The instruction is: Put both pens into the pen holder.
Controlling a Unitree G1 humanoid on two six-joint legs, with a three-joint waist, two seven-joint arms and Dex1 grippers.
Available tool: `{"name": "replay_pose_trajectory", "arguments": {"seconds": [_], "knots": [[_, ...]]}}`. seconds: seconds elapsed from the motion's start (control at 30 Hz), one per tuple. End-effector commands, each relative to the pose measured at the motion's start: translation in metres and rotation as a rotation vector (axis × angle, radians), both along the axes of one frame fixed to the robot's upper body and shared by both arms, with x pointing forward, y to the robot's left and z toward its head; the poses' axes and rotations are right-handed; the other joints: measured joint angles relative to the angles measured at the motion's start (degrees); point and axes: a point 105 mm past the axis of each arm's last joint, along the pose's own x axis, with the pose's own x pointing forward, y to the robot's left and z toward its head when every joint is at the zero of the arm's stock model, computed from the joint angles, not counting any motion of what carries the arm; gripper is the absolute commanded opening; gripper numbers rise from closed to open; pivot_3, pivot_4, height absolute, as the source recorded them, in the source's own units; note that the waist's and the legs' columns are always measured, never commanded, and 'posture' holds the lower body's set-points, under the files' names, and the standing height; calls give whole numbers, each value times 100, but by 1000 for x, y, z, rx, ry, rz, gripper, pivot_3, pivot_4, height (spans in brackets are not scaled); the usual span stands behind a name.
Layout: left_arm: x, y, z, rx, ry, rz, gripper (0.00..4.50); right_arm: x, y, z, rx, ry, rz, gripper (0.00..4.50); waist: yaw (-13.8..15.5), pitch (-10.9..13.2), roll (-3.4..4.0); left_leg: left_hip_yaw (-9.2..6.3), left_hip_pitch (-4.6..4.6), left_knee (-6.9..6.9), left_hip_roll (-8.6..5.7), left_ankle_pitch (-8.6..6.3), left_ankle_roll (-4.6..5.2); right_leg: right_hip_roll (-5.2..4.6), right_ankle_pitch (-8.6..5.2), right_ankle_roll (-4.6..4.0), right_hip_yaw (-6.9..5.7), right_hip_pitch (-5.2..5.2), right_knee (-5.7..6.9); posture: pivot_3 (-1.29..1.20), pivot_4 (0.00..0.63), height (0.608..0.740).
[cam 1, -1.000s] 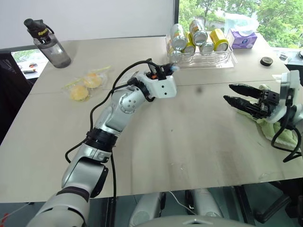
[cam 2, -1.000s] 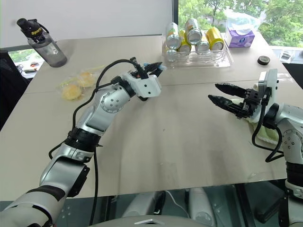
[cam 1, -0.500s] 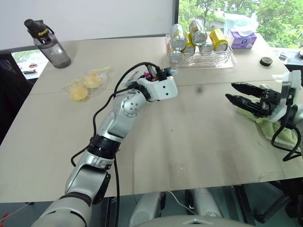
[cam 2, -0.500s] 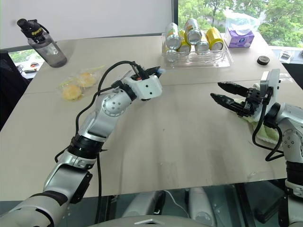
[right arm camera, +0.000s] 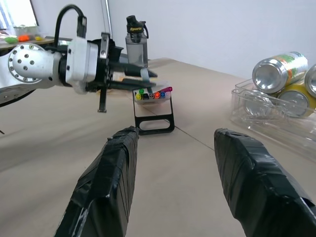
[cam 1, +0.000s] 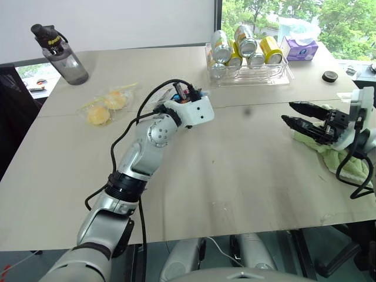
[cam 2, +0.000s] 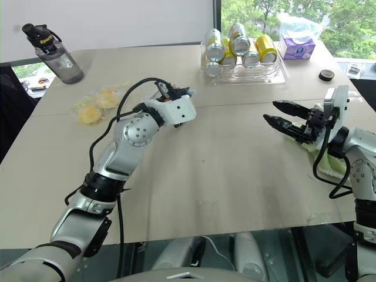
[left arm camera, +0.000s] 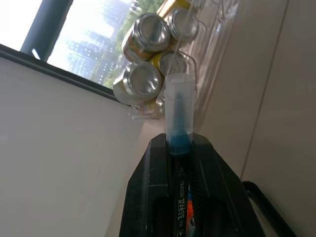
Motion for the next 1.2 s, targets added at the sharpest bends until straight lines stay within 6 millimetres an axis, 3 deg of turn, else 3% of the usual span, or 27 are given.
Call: {"name": "replay_pose_trajectory", "arguments": {"seconds": [0.03, 0.33, 0.43, 0.47, 0.63, 0.67, 0.83, 1.0, 1.1, 1.2], "knots": [[-1, 2, 11, 13, -40, 12, 0, -3, 0, 15, -5, -72, 8, 2594, 1, 0, 0, 0, 0, 0, 0, 0, 0, 0, 0, 0, 0, 0, 0, 0, 150, 740], [10, 17, 7, 30, -20, 92, 0, -3, 3, 14, -10, -75, 17, 2594, -2, 0, 0, 1, 0, 2, 0, 0, 0, 0, 0, 0, 1, 0, 2, 0, 150, 740], [13, 23, 8, 21, -18, 111, 1285, -3, 3, 14, -10, -74, 17, 2623, -2, 0, 0, 1, 0, 2, 0, 0, 0, 0, 0, 0, 1, 0, 2, 0, 150, 740], [14, 24, 9, 22, -21, 117, 1939, -4, 2, 14, -11, -73, 18, 2623, -1, 0, 0, 1, 0, 2, 0, 0, 0, 0, 0, 0, 0, 0, 3, 0, 150, 740], [14, 28, 14, 39, -55, 134, 3849, -3, 3, 14, -8, -71, 21, 2623, -1, 0, 0, 1, 0, 3, 0, 0, 0, 0, 0, 0, 1, 0, 4, 0, 150, 740], [14, 29, 15, 41, -60, 137, 4459, -3, 3, 14, -7, -72, 22, 2623, -1, 0, 0, 1, 0, 3, 0, 0, 0, 0, 0, 0, 1, 0, 4, 0, 150, 740], [12, 28, 23, 13, -107, 136, 4459, -2, 4, 13, -5, -71, 25, 2623, -2, 0, 0, 1, 0, 3, 0, 0, 0, 0, 0, 0, 1, 0, 4, 0, 150, 740], [0, 11, 37, -214, -98, -2, 4459, -1, 4, 9, 2, -57, 25, 2623, 0, 0, 0, 1, 0, 5, 0, 0, 0, -1, 0, 0, 0, 0, 4, 0, 150, 740], [-20, -8, 30, -296, -39, -207, 4459, -1, -1, 0, 0, -33, 3, 2623, -1, 0, 0, 1, -1, 7, 0, 0, 0, -2, 0, 0, 0, 0, 4, 0, 150, 740], [-30, 2, 19, -447, 53, -249, 4459, -3, -4, -12, -4, -7, -14, 2623, -13, -2, 2, 3, 2, 5, 0, 0, 0, -2, 0, 0, 2, 0, 4, 0, 150, 740]]}}
